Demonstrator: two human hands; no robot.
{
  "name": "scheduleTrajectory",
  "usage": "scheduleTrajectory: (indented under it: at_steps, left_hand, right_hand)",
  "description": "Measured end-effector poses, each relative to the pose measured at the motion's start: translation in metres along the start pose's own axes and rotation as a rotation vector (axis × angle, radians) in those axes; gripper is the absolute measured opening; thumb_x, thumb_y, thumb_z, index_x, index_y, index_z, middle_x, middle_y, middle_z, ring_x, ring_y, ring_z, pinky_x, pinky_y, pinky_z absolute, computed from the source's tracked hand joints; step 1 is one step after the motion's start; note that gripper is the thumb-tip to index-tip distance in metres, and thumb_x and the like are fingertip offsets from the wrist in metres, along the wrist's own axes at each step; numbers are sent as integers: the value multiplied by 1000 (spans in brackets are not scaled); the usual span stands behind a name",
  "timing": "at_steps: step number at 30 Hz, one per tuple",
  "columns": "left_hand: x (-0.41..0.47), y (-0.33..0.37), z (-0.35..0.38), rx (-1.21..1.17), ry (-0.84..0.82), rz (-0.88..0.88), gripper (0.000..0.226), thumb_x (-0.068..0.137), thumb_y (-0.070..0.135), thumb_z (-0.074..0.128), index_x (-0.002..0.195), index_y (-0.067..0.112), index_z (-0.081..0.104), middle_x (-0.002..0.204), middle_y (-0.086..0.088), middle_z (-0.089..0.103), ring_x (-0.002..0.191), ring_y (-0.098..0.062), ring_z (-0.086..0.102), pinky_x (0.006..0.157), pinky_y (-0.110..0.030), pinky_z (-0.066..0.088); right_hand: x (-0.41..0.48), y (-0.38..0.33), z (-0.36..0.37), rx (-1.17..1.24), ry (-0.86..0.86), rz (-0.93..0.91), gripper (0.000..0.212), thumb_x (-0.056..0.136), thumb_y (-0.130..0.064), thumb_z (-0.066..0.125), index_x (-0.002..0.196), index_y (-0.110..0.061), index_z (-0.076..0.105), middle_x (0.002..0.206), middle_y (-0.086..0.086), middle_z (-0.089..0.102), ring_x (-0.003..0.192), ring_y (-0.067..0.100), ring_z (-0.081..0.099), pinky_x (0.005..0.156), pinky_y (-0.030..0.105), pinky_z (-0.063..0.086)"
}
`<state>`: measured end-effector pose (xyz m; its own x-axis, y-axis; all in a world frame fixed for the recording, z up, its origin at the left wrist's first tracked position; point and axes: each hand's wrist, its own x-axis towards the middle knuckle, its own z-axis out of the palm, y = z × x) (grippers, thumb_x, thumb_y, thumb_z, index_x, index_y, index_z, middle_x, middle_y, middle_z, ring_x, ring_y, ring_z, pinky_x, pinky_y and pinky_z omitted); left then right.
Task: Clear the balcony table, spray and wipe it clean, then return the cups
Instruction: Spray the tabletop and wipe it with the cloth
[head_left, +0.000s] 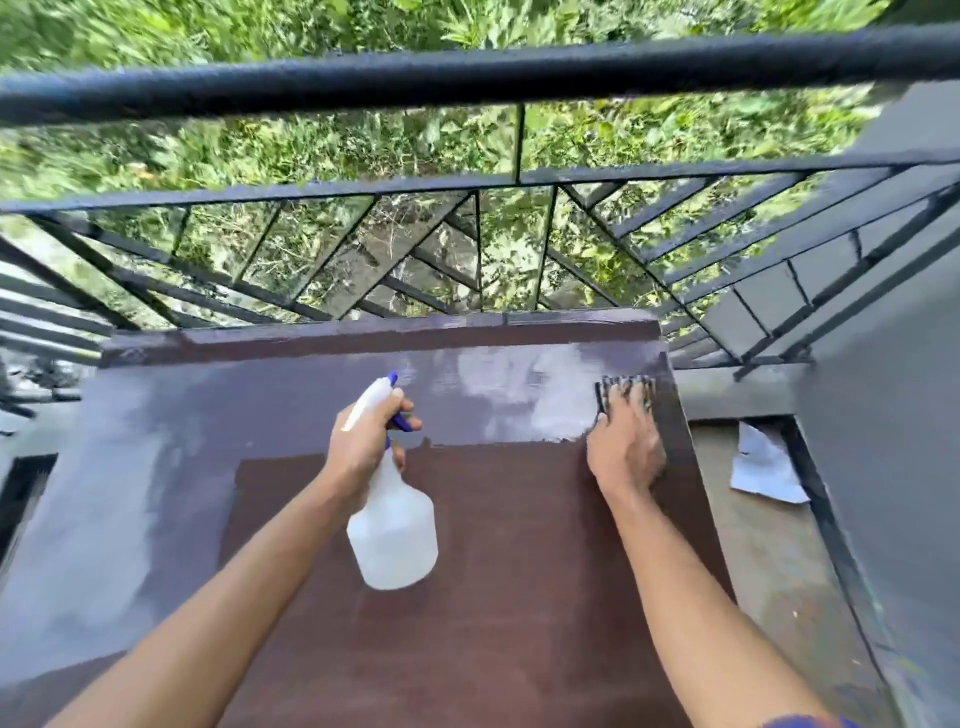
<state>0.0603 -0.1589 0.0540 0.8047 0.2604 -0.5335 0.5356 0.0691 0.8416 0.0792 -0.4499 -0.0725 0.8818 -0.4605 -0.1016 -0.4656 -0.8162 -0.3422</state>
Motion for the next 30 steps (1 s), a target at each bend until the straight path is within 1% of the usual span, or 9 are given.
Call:
scheduleTrajectory:
  at_steps: [4,10,12,15,20,23,25,28,30]
  left_hand:
    - [21,6,-53,-39,1,10,24,105,21,56,88,7,67,76,-9,67,73,-18,66,41,-24,41]
    - [45,9,-171,-125,40,-3,27,106,23,54,90,6,66,74,-9,68,46,-11,56,42,-25,41]
    - [52,7,-212,-136,87,1,26,107,21,53,94,3,65,79,-13,66,41,-9,55,39,-24,40]
    - [63,-3,-278,-139,177,25,25,107,19,51,93,3,65,82,-16,66,50,-11,59,38,-23,40]
    - [66,-24,-371,-168,301,4,19,107,20,48,97,10,61,90,-16,61,46,-3,58,37,-22,39]
    - [55,-36,-404,-176,366,-22,19,102,24,54,89,15,65,86,-13,63,46,-10,55,40,-25,40]
    - [46,-45,-415,-174,396,-46,16,95,27,59,85,19,69,85,-10,66,46,-18,47,43,-28,40]
    - [36,-57,-415,-162,376,-40,22,83,40,62,87,20,72,85,-13,65,53,-25,48,45,-31,41]
    - [32,-65,-408,-153,355,-49,31,77,46,66,89,19,73,86,-16,65,53,-28,46,46,-31,40]
  right_hand:
    - [-36,-86,40,32,-27,-50,61,92,-22,61,150,-25,41,163,4,29,140,31,42,100,47,50]
    - [-99,-245,117,99,-40,-230,59,93,-20,61,149,-14,45,160,17,33,140,39,39,116,45,35]
    - [-128,-297,140,96,-91,-330,61,92,-23,62,150,-14,44,160,17,33,140,40,39,114,46,35]
    - [-173,-373,176,114,-196,-548,63,89,-23,65,149,-15,46,160,18,32,138,42,40,112,50,39]
    - [-233,-470,211,80,-401,-903,65,89,-21,62,150,-17,44,162,16,30,140,39,36,115,49,30]
    - [-259,-501,228,18,-517,-1094,65,89,-19,61,152,-19,42,164,13,27,143,37,33,117,50,22]
    - [-276,-506,235,3,-544,-1236,63,84,-18,58,146,-22,51,160,10,35,137,36,42,113,49,28]
    - [-298,-484,234,27,-541,-1394,55,83,-22,57,137,-29,59,155,5,45,133,30,49,111,46,31]
    - [-304,-459,227,78,-531,-1398,51,87,-26,56,137,-32,58,155,3,44,135,27,47,112,46,33]
